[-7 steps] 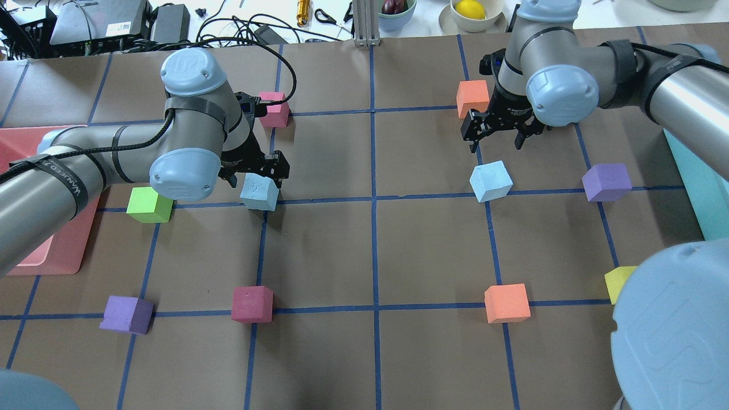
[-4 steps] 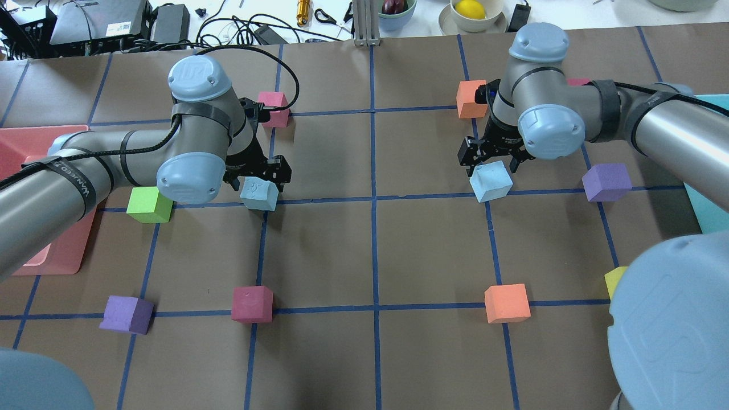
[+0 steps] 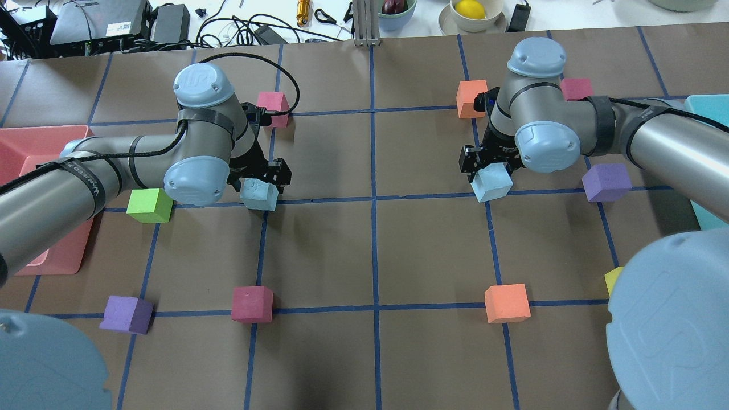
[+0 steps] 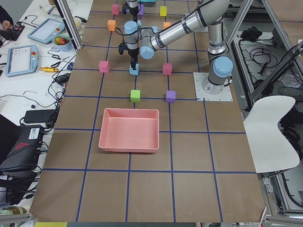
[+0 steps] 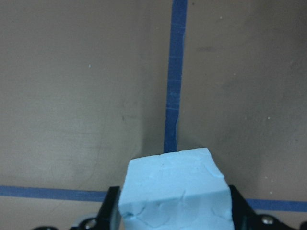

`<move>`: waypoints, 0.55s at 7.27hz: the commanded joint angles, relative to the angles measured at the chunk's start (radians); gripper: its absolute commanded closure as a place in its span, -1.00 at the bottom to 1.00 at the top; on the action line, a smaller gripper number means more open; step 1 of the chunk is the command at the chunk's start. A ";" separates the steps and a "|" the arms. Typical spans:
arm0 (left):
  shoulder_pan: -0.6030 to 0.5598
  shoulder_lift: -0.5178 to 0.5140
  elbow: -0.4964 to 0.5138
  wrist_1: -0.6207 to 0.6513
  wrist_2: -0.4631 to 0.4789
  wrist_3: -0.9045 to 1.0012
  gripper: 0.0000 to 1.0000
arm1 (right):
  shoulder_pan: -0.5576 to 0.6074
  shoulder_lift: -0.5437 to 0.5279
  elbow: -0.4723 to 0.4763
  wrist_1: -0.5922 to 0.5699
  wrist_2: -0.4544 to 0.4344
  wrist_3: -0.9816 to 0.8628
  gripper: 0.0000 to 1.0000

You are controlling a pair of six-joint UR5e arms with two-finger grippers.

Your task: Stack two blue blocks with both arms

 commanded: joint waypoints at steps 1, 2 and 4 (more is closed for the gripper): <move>0.001 -0.002 -0.002 0.002 0.000 0.029 -1.00 | 0.001 -0.009 -0.003 0.005 0.002 0.014 1.00; 0.001 -0.002 -0.003 0.002 0.000 0.029 -0.99 | 0.030 -0.038 -0.005 0.011 0.012 0.087 1.00; 0.001 -0.004 -0.003 0.002 0.002 0.029 -0.96 | 0.160 -0.086 -0.003 0.058 0.095 0.335 1.00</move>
